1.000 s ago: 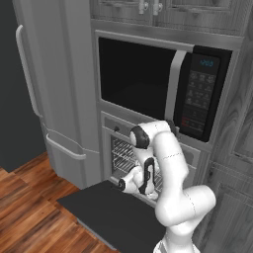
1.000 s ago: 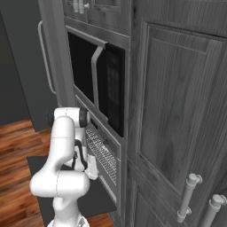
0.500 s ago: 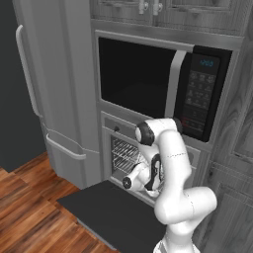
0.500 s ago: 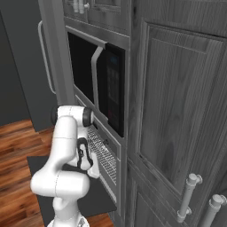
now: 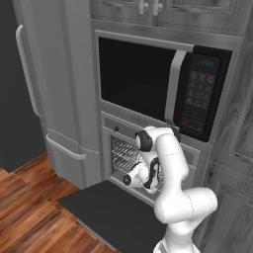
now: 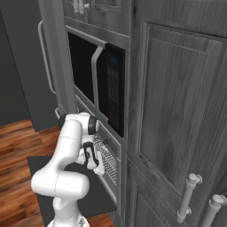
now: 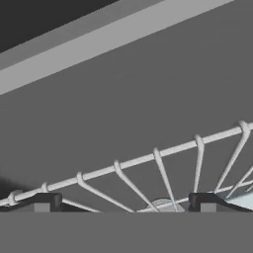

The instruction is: Take the baked cake out of the oven and place it on the plate for cooling. Then close the oven door.

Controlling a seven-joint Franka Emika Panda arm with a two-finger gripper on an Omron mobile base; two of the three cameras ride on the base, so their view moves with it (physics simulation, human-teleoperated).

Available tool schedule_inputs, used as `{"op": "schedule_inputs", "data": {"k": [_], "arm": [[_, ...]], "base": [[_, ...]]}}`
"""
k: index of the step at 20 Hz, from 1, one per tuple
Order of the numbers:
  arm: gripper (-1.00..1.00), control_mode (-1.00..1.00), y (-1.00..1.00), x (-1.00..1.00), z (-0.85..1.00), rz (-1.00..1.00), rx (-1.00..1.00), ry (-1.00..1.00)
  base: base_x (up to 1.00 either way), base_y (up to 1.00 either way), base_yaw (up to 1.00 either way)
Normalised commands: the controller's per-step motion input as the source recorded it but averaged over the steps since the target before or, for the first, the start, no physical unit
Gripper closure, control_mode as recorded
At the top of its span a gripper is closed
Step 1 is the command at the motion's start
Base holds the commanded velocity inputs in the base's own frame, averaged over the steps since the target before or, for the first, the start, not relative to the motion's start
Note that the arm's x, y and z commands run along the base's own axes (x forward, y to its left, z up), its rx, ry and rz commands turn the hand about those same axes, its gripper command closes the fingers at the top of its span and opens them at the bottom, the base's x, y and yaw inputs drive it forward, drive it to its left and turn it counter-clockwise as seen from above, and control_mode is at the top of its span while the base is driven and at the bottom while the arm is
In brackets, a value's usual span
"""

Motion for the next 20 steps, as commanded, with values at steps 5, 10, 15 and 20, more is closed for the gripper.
{"op": "schedule_inputs", "data": {"k": [5,10,15,20], "arm": [[-1.0,-1.0,-0.4,0.71,-0.87,0.0,0.11,0.23],[-1.0,-1.0,-0.26,0.37,-1.0,0.03,0.11,0.37],[-1.0,-1.0,0.03,-0.53,-1.0,0.18,0.14,0.29],[-1.0,-1.0,0.45,-1.0,-1.0,0.23,0.14,0.14]], "base": [[0.0,0.0,0.0],[0.0,0.0,0.0],[0.0,0.0,0.0],[0.0,0.0,0.0]]}}
